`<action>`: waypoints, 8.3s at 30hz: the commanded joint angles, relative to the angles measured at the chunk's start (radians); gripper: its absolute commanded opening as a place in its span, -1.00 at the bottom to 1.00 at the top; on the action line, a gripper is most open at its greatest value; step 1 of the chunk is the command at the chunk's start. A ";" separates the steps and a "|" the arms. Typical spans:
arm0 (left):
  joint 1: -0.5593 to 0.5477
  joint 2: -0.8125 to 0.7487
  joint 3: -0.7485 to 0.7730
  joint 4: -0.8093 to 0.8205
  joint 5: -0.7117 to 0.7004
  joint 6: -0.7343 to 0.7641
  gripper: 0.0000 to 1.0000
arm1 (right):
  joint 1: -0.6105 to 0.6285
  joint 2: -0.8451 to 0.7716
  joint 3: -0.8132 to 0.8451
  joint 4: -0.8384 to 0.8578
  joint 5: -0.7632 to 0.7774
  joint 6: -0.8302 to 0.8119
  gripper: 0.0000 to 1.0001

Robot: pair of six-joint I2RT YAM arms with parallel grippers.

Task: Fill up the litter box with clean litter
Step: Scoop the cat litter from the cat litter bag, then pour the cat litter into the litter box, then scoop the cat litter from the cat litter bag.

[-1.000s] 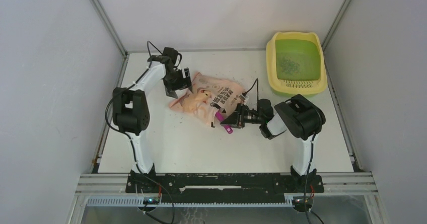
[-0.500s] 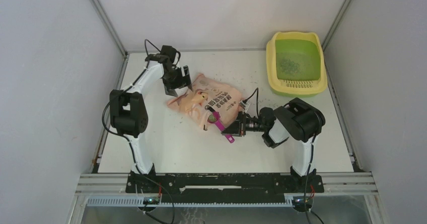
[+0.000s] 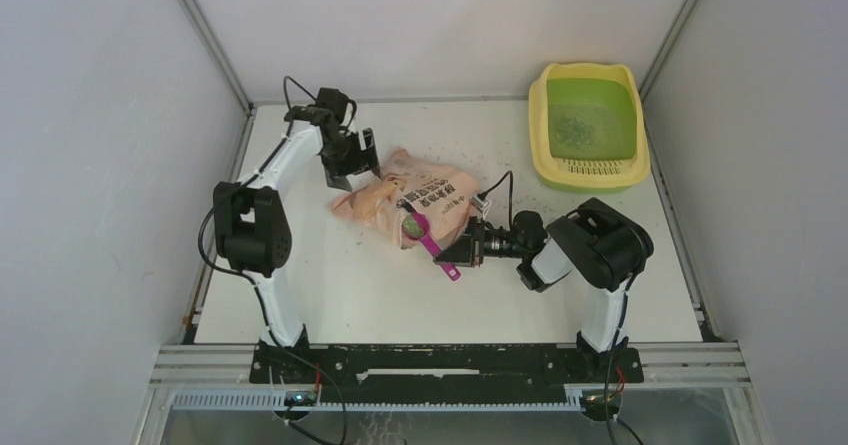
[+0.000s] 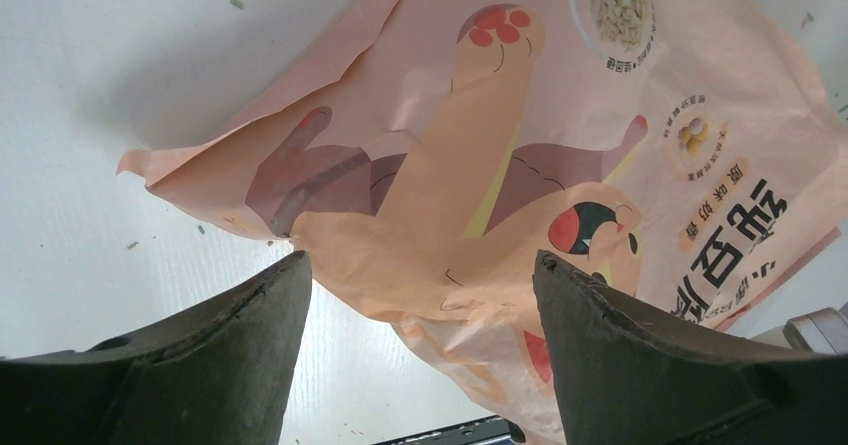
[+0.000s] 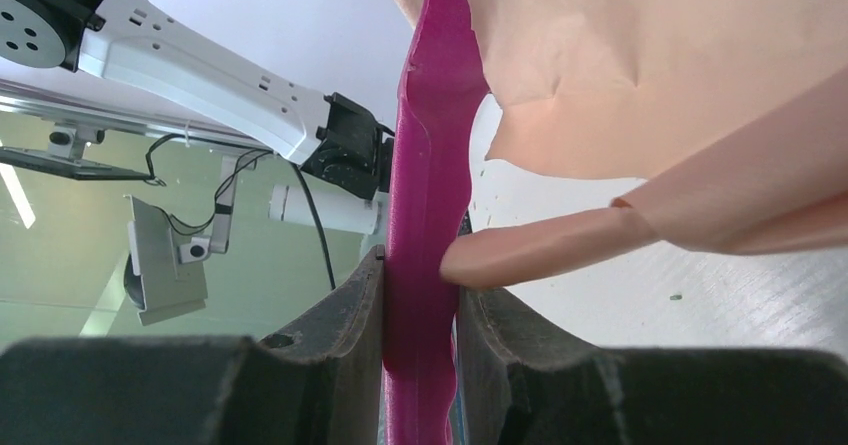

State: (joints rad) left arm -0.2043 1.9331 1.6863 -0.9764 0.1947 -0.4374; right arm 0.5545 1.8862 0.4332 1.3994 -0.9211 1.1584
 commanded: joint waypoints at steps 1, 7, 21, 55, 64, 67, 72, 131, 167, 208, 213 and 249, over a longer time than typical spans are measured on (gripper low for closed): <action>0.006 -0.079 0.000 -0.007 0.022 -0.002 0.71 | 0.022 -0.053 -0.031 0.118 0.005 -0.019 -1.00; 0.006 -0.093 -0.002 -0.008 0.036 -0.005 0.71 | 0.024 -0.151 -0.152 0.116 0.020 -0.040 -1.00; 0.004 -0.166 -0.005 0.002 0.077 -0.037 0.71 | 0.029 -0.090 -0.283 0.117 0.099 -0.103 -1.00; 0.008 -0.240 0.017 -0.019 0.099 -0.031 0.71 | 0.039 -1.170 -0.472 -0.835 0.210 -0.181 -1.00; 0.008 -0.226 0.002 0.000 0.135 -0.029 0.71 | -0.241 -1.537 -0.273 -1.355 0.111 -0.195 -1.00; 0.007 -0.218 0.001 0.003 0.145 -0.024 0.71 | -0.371 -1.454 -0.194 -1.364 0.072 -0.197 -1.00; 0.008 -0.203 0.012 0.003 0.159 -0.014 0.71 | -0.606 -1.276 -0.021 -1.365 0.045 -0.224 -1.00; -0.001 -0.152 -0.020 0.054 0.192 -0.015 0.71 | -0.422 0.154 1.673 -2.552 1.472 -1.017 -1.00; 0.087 -0.139 -0.007 0.057 0.164 -0.017 0.73 | -0.027 -1.214 0.213 -2.026 0.227 -0.424 -1.00; 0.034 0.155 0.188 0.022 -0.020 -0.024 0.68 | 0.240 -1.027 -0.034 -1.622 0.385 -0.243 -1.00; 0.036 0.170 0.195 0.016 -0.010 -0.026 0.68 | 0.238 -0.958 -0.034 -1.500 0.378 -0.210 -1.00; 0.031 0.270 0.134 0.002 -0.012 0.012 0.68 | 0.128 -0.426 0.321 -1.074 0.468 -0.006 -1.00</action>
State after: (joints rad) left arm -0.1688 2.2185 1.8400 -0.9749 0.1780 -0.4519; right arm 0.7120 1.4498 0.6384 0.3859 -0.4831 1.1336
